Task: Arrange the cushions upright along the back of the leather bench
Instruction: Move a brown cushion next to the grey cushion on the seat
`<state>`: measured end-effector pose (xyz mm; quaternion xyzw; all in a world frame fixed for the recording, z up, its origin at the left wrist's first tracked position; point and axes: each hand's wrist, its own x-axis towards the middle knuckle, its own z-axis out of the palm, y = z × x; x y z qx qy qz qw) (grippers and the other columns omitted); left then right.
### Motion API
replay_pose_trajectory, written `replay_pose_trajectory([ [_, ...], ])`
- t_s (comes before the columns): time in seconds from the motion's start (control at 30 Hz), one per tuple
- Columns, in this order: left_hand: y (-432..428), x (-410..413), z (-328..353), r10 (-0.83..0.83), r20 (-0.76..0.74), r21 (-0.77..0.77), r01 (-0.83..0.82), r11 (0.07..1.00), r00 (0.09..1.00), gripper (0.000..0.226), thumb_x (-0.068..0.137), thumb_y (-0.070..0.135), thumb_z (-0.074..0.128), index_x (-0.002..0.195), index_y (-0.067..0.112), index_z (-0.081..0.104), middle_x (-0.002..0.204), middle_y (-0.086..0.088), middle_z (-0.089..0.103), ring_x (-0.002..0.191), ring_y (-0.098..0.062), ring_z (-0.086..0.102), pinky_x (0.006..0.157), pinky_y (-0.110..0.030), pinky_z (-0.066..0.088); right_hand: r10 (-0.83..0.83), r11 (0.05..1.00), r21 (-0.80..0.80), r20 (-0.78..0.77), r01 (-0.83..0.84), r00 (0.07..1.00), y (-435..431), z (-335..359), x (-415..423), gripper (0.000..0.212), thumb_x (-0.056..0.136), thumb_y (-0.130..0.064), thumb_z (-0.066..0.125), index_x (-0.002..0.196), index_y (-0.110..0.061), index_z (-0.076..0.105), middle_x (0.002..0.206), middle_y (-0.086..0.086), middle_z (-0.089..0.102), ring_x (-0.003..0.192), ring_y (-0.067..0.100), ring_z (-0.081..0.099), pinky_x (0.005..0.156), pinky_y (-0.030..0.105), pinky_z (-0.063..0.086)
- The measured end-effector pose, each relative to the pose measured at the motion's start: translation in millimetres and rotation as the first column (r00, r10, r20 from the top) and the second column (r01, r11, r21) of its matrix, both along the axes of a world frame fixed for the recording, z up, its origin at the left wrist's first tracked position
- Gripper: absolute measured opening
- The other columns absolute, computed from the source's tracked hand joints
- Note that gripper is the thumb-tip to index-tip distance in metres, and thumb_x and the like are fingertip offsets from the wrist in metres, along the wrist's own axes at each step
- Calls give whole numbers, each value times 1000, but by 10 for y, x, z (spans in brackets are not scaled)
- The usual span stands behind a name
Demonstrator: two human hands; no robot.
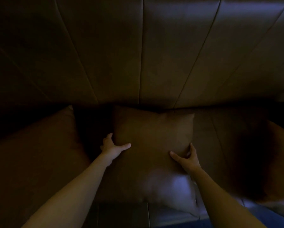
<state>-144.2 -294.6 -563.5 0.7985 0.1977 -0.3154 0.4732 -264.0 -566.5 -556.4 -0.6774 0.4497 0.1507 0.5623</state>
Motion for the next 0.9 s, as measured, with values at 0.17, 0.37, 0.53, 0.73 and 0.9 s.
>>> replay_pose_trajectory([
  [0.17,-11,57,7,-3,-54,19,4,1000,999,119,57,43,87,152,27,16,156,-6,23,141,-36,27,109,-58,31,5,1000,-26,-15,-5,1000,40,100,47,114,71,-37,83,156,-27,8,155,10,30,140,34,36,112,44,37],
  [0.37,-290,42,253,-17,-50,102,22,995,999,112,66,42,82,153,28,13,159,-9,16,144,-36,21,111,-56,29,-12,1000,-21,25,13,1000,24,347,-9,97,77,-31,80,154,-18,22,153,13,38,136,34,44,109,42,43],
  [0.53,-773,-51,559,-73,42,174,64,983,996,90,77,39,74,151,30,23,159,-10,14,144,-36,21,109,-55,33,-37,998,-54,66,41,997,-139,630,-106,91,81,-38,75,154,-20,24,154,10,38,136,30,44,107,39,43],
  [0.73,-1685,-432,889,-172,17,14,172,985,985,80,83,34,70,150,28,27,158,-8,21,142,-33,27,109,-50,30,-151,988,-26,127,155,980,-594,982,-441,79,87,-36,68,153,-27,26,157,6,32,141,30,37,108,41,39],
  [0.9,-2575,-983,1145,-315,-16,-135,310,941,949,79,81,41,70,148,30,30,157,-5,25,142,-30,28,109,-46,30,-224,971,-56,141,234,964,-1323,1157,-1014,72,91,-38,62,153,-26,27,157,7,30,142,30,36,110,44,37],
])
